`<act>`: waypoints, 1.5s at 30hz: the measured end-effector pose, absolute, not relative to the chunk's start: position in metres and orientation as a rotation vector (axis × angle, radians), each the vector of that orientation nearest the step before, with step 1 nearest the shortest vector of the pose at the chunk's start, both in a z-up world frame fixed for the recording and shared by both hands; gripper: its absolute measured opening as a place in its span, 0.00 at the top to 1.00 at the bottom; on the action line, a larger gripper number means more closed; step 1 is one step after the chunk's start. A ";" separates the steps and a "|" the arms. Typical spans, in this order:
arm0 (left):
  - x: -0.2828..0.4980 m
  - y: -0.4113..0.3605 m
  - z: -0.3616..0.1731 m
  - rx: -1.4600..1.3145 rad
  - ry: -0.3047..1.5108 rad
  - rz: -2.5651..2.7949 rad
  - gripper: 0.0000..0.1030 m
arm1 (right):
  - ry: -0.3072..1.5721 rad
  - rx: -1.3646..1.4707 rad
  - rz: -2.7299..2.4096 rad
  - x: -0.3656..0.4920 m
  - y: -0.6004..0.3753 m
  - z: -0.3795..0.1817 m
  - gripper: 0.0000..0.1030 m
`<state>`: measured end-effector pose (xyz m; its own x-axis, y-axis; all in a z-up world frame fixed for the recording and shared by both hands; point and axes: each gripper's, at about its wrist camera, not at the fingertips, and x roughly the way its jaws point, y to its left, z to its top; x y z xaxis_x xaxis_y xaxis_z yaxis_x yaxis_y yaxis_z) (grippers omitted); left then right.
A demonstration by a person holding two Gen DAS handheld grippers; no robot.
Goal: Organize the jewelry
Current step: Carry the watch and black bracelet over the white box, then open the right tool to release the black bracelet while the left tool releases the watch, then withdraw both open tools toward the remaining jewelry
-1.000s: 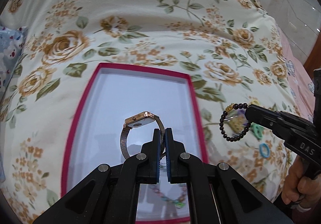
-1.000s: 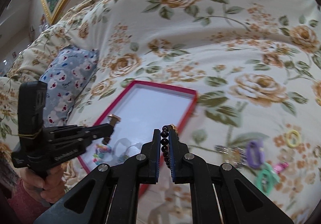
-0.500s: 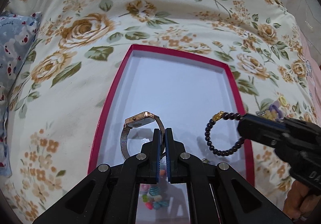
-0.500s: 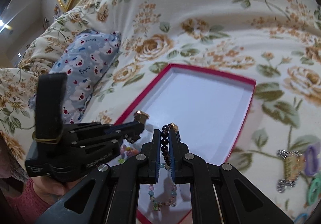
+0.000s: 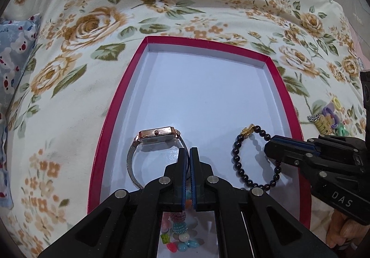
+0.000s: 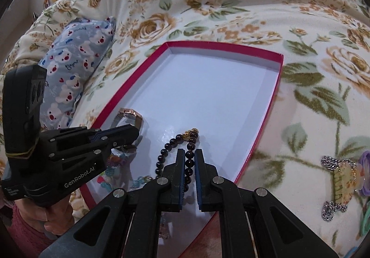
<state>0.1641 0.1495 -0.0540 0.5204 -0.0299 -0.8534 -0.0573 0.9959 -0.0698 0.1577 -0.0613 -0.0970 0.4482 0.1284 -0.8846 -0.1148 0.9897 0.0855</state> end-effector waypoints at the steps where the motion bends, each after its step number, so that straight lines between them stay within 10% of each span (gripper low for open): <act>1: 0.165 0.150 -0.055 -0.093 1.027 0.016 0.98 | 1.097 0.012 0.149 0.158 -0.061 -0.098 0.93; 15: 0.165 0.148 -0.056 -0.092 1.040 0.036 0.95 | 1.087 0.025 0.143 0.157 -0.063 -0.093 0.82; 31: 0.111 0.139 -0.021 -0.282 0.938 0.067 0.52 | 0.930 0.113 0.058 0.096 -0.117 -0.024 0.62; 45: 0.097 0.094 -0.016 -0.293 0.982 -0.036 0.49 | 0.888 0.191 -0.183 0.019 -0.214 -0.002 0.62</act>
